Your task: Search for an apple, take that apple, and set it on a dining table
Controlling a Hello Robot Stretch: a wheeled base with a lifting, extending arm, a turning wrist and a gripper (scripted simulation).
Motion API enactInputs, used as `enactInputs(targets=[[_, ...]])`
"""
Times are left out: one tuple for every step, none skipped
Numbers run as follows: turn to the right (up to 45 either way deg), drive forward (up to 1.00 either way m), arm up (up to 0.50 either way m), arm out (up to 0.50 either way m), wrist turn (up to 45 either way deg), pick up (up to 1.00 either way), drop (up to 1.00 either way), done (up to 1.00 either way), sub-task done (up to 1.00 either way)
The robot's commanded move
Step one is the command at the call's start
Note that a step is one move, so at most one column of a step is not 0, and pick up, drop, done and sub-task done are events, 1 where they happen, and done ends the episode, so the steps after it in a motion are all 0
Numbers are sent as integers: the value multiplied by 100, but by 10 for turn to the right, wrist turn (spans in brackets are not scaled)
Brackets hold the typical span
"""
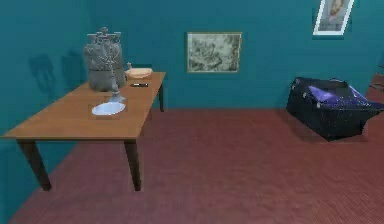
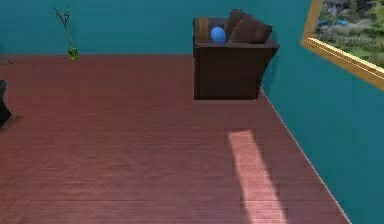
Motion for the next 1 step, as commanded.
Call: enactInputs(targets=[[120,0,0,0,0,0,0,0,0]])
